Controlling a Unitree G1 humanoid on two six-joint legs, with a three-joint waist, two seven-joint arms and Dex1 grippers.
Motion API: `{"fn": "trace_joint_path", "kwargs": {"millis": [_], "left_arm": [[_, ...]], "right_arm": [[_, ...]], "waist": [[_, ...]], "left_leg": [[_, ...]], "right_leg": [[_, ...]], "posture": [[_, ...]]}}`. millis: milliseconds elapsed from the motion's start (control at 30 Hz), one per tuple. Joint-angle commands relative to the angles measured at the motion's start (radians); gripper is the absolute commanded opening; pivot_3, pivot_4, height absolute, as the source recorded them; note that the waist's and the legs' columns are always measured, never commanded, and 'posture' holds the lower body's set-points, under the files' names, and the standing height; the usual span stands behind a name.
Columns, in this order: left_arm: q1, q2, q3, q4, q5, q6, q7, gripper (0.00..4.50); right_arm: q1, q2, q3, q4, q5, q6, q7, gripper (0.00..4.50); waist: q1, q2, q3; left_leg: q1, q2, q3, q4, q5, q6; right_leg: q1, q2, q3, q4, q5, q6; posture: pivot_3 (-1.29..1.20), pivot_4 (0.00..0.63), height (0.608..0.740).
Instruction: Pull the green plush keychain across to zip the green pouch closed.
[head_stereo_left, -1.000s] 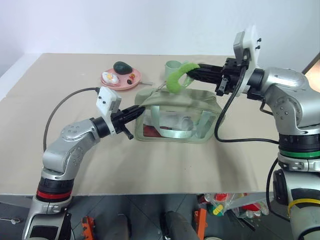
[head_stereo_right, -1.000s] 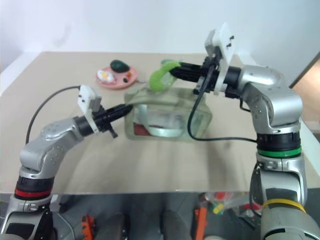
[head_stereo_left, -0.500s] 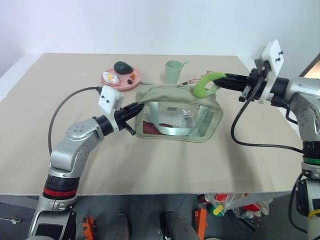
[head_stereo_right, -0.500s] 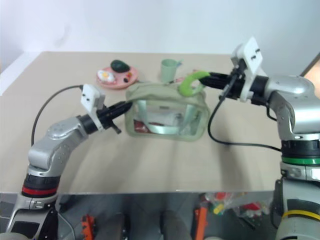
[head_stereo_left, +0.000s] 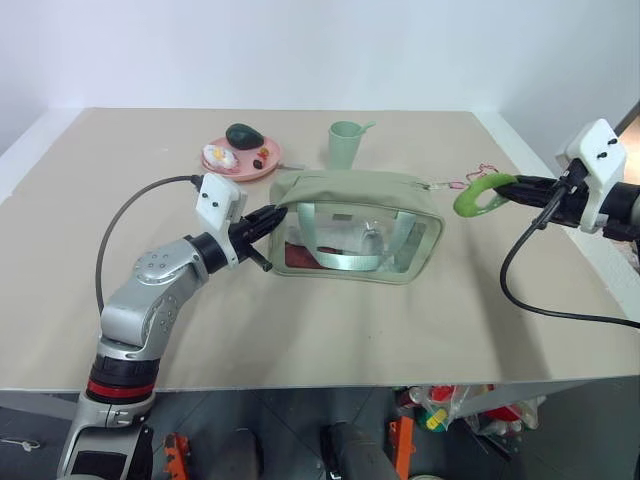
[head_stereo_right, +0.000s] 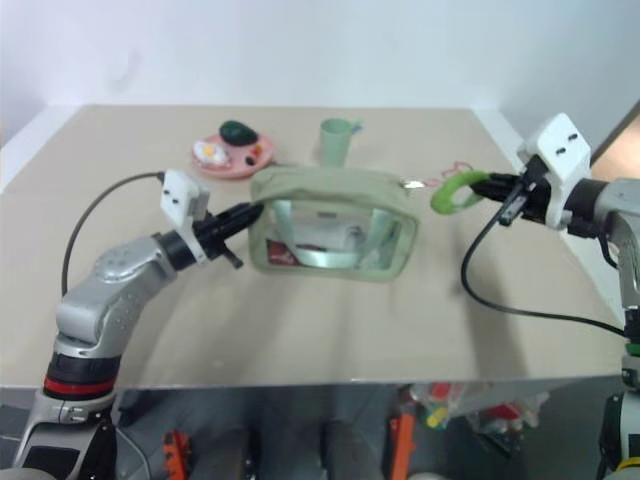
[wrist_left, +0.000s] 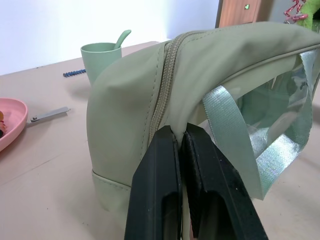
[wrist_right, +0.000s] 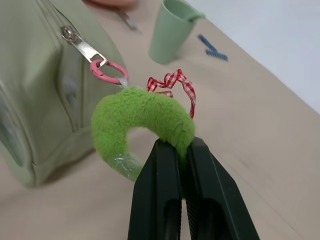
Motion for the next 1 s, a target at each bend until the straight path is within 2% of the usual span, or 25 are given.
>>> {"fn": "trace_joint_path", "kwargs": {"millis": [33, 167, 400, 633, 700, 867, 900, 967, 1000], "left_arm": [[-0.002, 0.0, 0.013, -0.03, 0.0, -0.008, 0.008, 0.0], [-0.007, -0.003, 0.009, -0.029, 0.003, -0.009, 0.009, 0.0], [-0.01, -0.009, 0.005, -0.03, 0.005, -0.007, 0.011, 0.0], [-0.013, -0.018, 0.002, -0.03, 0.01, -0.008, 0.011, 0.0], [-0.011, -0.016, -0.004, -0.029, 0.018, -0.01, 0.008, 0.0], [-0.004, -0.011, -0.004, -0.036, 0.002, 0.017, -0.008, 0.0], [-0.002, -0.009, 0.005, -0.04, -0.021, 0.038, -0.017, 0.0], [-0.004, -0.01, 0.03, -0.046, -0.064, 0.069, -0.026, 0.75], [-0.007, -0.01, 0.04, -0.048, -0.082, 0.081, -0.027, 1.09]], "right_arm": [[0.036, -0.029, -0.032, -0.04, -0.022, 0.028, -0.02, 0.03], [0.149, -0.028, 0.022, -0.116, -0.092, 0.011, -0.041, 0.03], [0.246, 0.025, 0.123, -0.24, -0.154, 0.03, -0.066, 0.03], [0.226, 0.123, 0.203, -0.162, -0.249, -0.079, -0.128, 0.03], [0.211, 0.149, 0.197, -0.121, -0.269, -0.13, -0.159, 0.03], [0.182, 0.19, 0.126, -0.111, -0.193, -0.141, -0.136, 0.03], [0.177, 0.183, 0.105, -0.117, -0.169, -0.136, -0.115, 0.33], [0.171, 0.154, 0.065, -0.132, -0.127, -0.126, -0.065, 0.9], [0.17, 0.143, 0.05, -0.138, -0.112, -0.119, -0.047, 1.36]], "waist": [[0.0, 0.0, 0.0], [0.0, 0.0, 0.0], [0.0, 0.0, 0.0], [-0.001, 0.0, 0.0], [-0.001, 0.0, 0.0], [-0.001, 0.0, 0.0], [-0.001, 0.0, 0.0], [-0.001, 0.0, 0.0], [-0.001, 0.0, 0.0]], "left_leg": [[0.0, 0.0, 0.0, 0.0, 0.0, 0.0], [0.0, 0.0, 0.0, 0.001, 0.0, 0.0], [0.002, 0.0, 0.0, 0.001, 0.0, 0.0], [0.003, 0.0, 0.0, 0.002, 0.001, -0.001], [0.004, -0.001, 0.001, 0.002, 0.001, -0.001], [0.004, 0.0, 0.001, 0.002, 0.001, -0.001], [0.004, 0.0, 0.001, 0.002, 0.001, -0.001], [0.004, 0.0, 0.0, 0.002, 0.001, -0.001], [0.004, -0.001, 0.0, 0.002, 0.001, -0.001]], "right_leg": [[0.0, 0.0, 0.0, 0.0, 0.0, 0.0], [0.0, 0.0, 0.0, 0.0, 0.0, 0.0], [0.002, 0.0, 0.0, 0.0, 0.001, 0.002], [0.003, 0.0, 0.001, 0.0, 0.002, 0.002], [0.004, 0.0, 0.001, 0.0, 0.002, 0.002], [0.004, 0.0, 0.001, 0.0, 0.002, 0.002], [0.004, 0.0, 0.002, 0.0, 0.002, 0.002], [0.004, 0.0, 0.001, 0.0, 0.002, 0.002], [0.004, 0.0, 0.001, 0.0, 0.002, 0.002]], "posture": [[0.0, 0.15, 0.74], [0.0, 0.15, 0.74], [0.0, 0.15, 0.74], [0.0, 0.15, 0.74], [0.0, 0.15, 0.74], [0.0, 0.15, 0.74], [0.0, 0.15, 0.74], [0.0, 0.15, 0.74], [0.0, 0.15, 0.74]]}}
